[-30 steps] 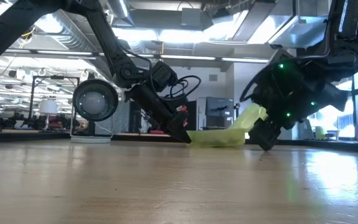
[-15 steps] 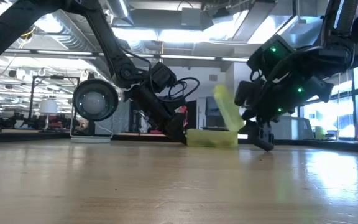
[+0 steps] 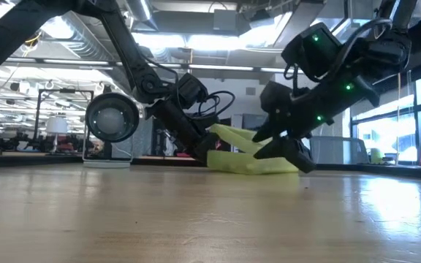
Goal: Pick & place school supplies into a supply box
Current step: Close the yellow supply box
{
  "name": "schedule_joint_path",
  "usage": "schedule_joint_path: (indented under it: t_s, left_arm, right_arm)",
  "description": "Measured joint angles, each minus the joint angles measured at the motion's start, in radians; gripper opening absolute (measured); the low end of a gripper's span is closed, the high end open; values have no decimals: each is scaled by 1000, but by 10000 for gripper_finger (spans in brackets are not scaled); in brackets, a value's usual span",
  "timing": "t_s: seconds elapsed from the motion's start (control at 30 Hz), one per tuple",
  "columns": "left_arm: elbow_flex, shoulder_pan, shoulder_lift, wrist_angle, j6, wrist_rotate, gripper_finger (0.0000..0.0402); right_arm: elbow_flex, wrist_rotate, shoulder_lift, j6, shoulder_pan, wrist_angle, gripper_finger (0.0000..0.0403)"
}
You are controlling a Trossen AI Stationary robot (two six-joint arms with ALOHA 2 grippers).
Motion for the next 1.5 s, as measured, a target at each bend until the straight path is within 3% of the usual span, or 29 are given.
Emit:
schedule_joint_path:
  t_s: [0.3,0.73,0.9,1.03,1.2,1.3,1.5]
  left_arm:
    - [5,-2,-2,-52,1,-8,3]
    - [5,-17,-5,-101,23,-21,2]
    - [4,-36,-4,-103,-15,6,2]
    - [3,-64,-3,-111,-26,-16,3]
    - [3,-70,-2,-111,-67,-28,1]
    - [2,-78,-2,-111,-101,-49,3]
    - [2,-84,-2,-110,-132,-65,1]
  right_arm:
    - [5,-7,-5,178,0,-11,208]
    - [4,-226,-143,461,-3,-202,208]
    - [2,-223,-228,479,-5,-201,208]
    - [2,-149,-320,597,-36,-198,208]
    - [4,-152,-398,779,-105,-297,208]
    - [3,-200,-390,788,-140,-372,208]
    - [2,-316,-334,775,-208,-350,208]
